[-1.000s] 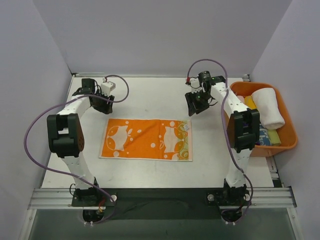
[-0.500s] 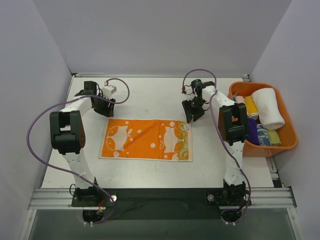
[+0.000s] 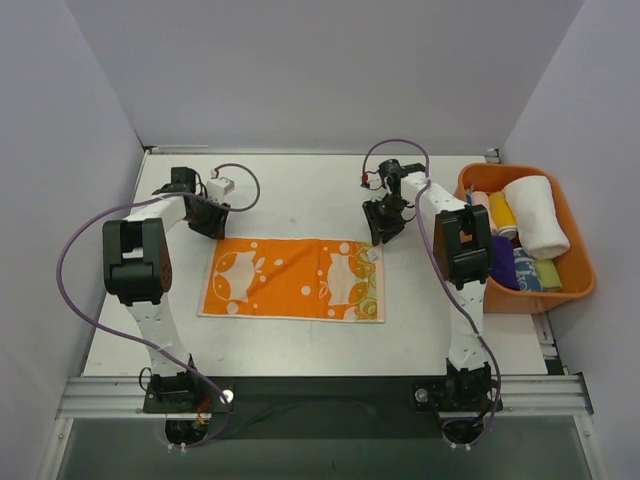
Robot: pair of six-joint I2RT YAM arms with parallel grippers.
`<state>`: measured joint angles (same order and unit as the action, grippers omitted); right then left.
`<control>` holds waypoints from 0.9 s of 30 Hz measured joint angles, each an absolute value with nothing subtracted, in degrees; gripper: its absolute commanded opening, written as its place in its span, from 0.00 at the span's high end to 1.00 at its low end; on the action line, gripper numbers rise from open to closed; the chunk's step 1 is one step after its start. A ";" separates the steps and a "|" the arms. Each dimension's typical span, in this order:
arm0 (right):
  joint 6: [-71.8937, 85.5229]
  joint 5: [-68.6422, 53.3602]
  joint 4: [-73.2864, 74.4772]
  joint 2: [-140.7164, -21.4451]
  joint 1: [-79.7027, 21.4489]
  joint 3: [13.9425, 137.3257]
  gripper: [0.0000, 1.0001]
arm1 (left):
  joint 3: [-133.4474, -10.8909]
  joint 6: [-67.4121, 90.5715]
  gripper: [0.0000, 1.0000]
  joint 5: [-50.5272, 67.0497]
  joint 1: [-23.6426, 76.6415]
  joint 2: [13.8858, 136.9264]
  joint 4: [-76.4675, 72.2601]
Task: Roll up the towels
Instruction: Fold the towel
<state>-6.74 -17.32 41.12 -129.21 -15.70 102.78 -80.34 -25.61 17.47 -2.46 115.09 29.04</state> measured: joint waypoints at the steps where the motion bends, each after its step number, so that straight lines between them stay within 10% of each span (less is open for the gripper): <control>1: -6.68 -17.32 41.12 -129.21 -15.79 102.78 0.67 | -79.81 -25.78 0.47 17.26 -2.46 115.09 28.97; 11: -6.20 -17.47 41.01 -129.56 -16.60 102.78 1.00 | -78.17 -25.89 0.79 16.67 -2.46 114.13 28.08; 17: -6.04 -17.80 41.23 -129.86 -16.21 103.53 1.00 | -78.50 -25.17 1.00 17.39 -2.46 114.13 28.16; 27: -6.26 -17.37 40.86 -130.21 -13.32 109.51 1.00 | -82.81 -21.67 1.00 18.72 -2.46 115.81 29.30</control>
